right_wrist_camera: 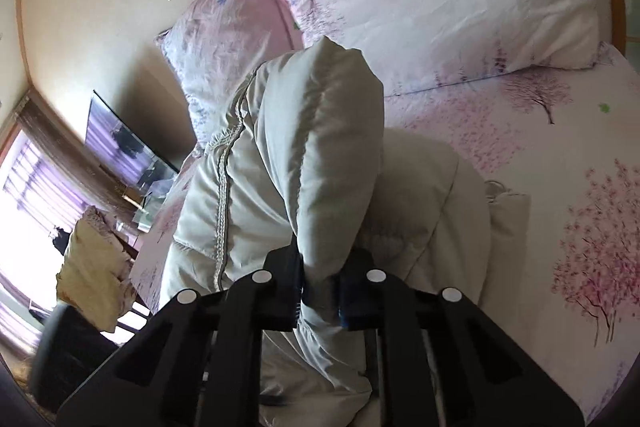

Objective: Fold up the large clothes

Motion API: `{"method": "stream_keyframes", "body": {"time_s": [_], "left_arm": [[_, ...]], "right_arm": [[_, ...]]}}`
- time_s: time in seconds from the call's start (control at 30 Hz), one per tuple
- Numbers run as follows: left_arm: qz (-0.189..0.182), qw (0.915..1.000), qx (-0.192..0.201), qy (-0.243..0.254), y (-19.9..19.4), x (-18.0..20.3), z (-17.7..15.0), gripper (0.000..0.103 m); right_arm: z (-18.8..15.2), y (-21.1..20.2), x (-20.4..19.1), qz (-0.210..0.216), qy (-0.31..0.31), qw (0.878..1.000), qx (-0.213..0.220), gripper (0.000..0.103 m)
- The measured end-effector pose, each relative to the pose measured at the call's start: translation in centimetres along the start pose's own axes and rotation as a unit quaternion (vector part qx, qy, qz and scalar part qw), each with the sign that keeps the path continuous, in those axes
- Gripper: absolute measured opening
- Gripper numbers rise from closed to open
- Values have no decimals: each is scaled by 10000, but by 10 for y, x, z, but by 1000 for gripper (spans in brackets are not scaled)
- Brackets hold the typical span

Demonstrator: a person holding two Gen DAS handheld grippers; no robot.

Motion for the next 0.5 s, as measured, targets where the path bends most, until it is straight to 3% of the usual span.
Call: {"method": "stream_keyframes", "body": {"time_s": [0.13, 0.27, 0.33, 0.5], "left_arm": [[173, 9993, 327, -50, -59, -8, 4, 69], [1287, 9882, 809, -213, -108, -36, 10, 77], [1829, 9791, 760, -459, -115, -61, 14, 78], [2441, 9646, 453, -892, -101, -109, 21, 78]], "right_arm": [[-4, -4, 11, -173, 114, 9998, 57, 13], [-8, -9, 19, -372, 191, 9991, 121, 13], [-10, -10, 23, -494, 211, 9984, 147, 13], [-13, -8, 31, -689, 263, 9972, 155, 13]]}}
Point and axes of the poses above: each gripper's, at about its wrist camera, not at the fingertips, and y roughly the way its jaws point, x to its right, z to its top, the point moved 1 cm from there along y, roughly the way its jaws point, and after that the axes turned 11 degrees about -x, right-handed, at the moved point
